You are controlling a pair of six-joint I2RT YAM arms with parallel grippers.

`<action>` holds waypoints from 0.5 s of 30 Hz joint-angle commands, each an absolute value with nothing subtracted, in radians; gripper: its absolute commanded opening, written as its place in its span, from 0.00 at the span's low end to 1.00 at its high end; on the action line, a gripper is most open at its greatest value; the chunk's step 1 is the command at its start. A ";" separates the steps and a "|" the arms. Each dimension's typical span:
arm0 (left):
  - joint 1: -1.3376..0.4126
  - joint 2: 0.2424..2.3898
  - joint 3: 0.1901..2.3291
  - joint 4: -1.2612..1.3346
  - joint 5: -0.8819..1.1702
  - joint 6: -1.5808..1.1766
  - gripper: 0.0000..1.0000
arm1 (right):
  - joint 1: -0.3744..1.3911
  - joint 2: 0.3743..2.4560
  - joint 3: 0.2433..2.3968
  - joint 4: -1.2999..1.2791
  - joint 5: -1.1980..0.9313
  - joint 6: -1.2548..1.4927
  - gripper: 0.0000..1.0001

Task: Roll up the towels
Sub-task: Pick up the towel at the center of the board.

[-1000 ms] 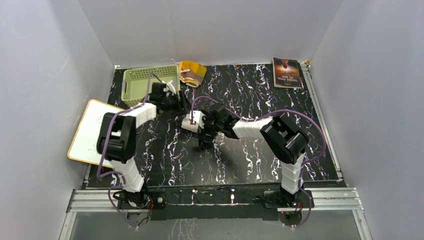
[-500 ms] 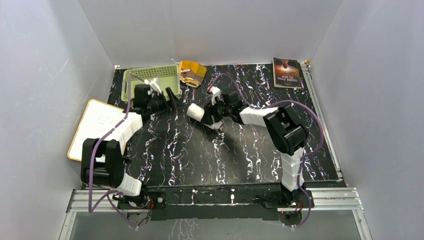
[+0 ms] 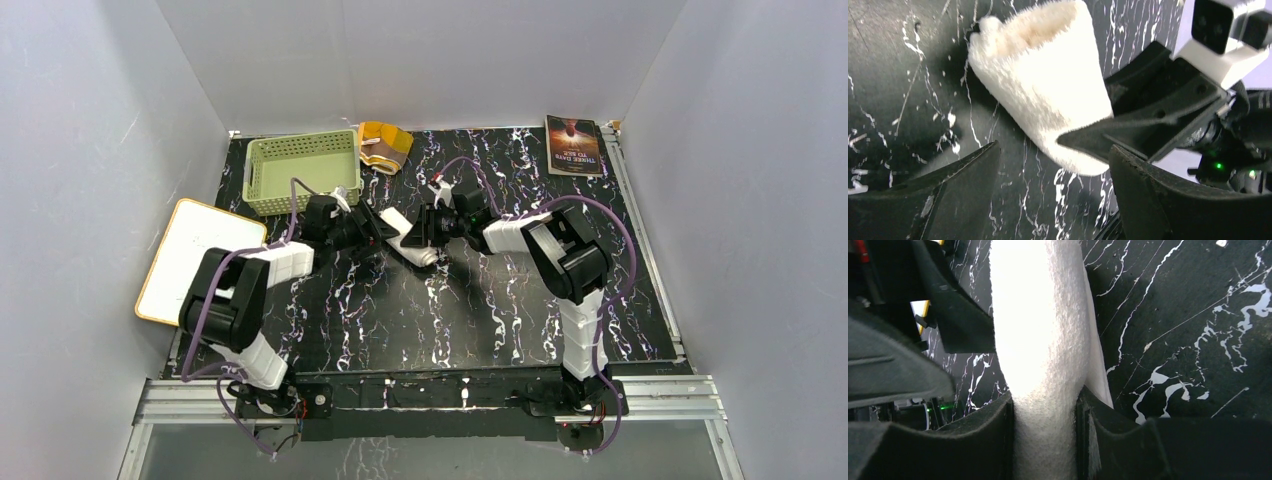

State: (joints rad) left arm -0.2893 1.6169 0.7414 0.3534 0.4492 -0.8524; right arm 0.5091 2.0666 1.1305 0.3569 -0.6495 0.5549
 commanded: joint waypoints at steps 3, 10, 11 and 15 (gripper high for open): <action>-0.301 1.725 0.755 0.512 0.410 -1.005 0.77 | 0.515 2.062 1.103 0.394 -0.650 0.569 0.35; -0.319 1.805 0.756 0.627 0.380 -1.081 0.72 | 0.524 2.064 1.102 0.410 -0.681 0.568 0.35; -0.322 1.815 0.756 0.649 0.378 -1.090 0.71 | 0.526 2.067 1.100 0.420 -0.687 0.572 0.35; -0.337 1.848 0.752 0.719 0.388 -1.106 0.62 | 0.527 2.071 1.090 0.473 -0.713 0.604 0.35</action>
State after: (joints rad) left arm -0.3195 1.8240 0.7441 0.6262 0.4057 -1.0771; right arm 0.5102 2.0674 1.1099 0.3935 -0.6582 0.5793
